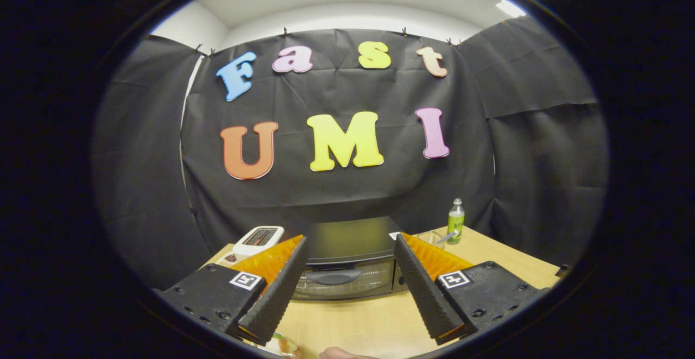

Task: Open the toaster oven, put the food inside, and close the toaster oven door.

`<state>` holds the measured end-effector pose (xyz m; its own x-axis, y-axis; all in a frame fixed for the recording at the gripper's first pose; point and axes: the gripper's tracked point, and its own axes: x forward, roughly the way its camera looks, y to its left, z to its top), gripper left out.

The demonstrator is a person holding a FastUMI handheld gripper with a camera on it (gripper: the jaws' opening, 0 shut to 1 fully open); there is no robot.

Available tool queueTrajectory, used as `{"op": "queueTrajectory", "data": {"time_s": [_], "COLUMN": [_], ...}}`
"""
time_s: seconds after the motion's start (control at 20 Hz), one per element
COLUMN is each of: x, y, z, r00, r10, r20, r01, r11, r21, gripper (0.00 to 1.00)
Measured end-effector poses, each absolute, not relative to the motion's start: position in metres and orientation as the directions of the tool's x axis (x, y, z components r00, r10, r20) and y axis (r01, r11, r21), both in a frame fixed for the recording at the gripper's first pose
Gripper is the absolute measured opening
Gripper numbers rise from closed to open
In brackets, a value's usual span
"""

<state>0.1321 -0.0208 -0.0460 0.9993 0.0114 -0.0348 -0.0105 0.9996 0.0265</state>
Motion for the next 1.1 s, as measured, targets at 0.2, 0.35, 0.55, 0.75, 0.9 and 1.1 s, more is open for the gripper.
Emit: {"op": "queueTrajectory", "data": {"time_s": [0.2, 0.35, 0.55, 0.75, 0.9, 1.1], "x": [0.179, 0.215, 0.252, 0.273, 0.271, 0.268], "y": [-0.014, -0.003, -0.005, -0.006, -0.01, -0.009], "z": [-0.059, -0.082, -0.118, -0.152, -0.162, -0.166], "r00": [0.999, 0.996, 0.988, 0.975, 0.966, 0.969], "r10": [0.016, 0.039, 0.016, -0.003, -0.017, -0.013], "r20": [-0.03, -0.078, -0.151, -0.222, -0.257, -0.247], "r01": [-0.016, -0.043, -0.03, -0.016, -0.002, -0.004], "r11": [1.0, 0.998, 0.995, 0.996, 0.997, 0.998], "r21": [-0.022, -0.051, -0.096, -0.086, -0.072, -0.07], "gripper": [1.0, 1.0, 1.0, 1.0, 1.0, 1.0]}}
